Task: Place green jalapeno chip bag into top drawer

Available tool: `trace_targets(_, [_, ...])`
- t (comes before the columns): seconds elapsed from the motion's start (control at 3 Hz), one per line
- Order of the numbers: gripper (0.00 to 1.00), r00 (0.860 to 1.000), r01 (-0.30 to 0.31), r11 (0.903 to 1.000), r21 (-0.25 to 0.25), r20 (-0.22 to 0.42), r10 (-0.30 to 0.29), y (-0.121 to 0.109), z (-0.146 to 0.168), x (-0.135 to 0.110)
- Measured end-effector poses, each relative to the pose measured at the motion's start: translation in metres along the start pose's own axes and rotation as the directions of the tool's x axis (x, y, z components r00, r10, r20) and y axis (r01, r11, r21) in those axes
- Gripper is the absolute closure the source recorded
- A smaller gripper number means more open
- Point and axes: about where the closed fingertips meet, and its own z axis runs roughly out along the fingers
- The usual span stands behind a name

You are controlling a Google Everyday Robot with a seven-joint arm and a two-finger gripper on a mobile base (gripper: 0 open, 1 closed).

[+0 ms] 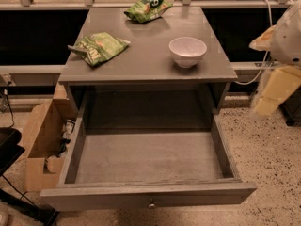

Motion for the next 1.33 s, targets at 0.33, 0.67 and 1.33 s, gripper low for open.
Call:
trace_targets(0.33, [0.00, 0.981, 0.070, 0.9974, 0.019, 0.181, -0.072, -0.028, 0.048, -0.047])
trace_targets(0.67, [0.00, 0.921, 0.120, 0.9878, 0.100, 0.359, -0.148, -0.070, 0.080, -0.111])
trace_targets(1.33, [0.00, 0.783, 0.185, 0.9567, 0.225, 0.554, -0.282, -0.151, 0.086, -0.252])
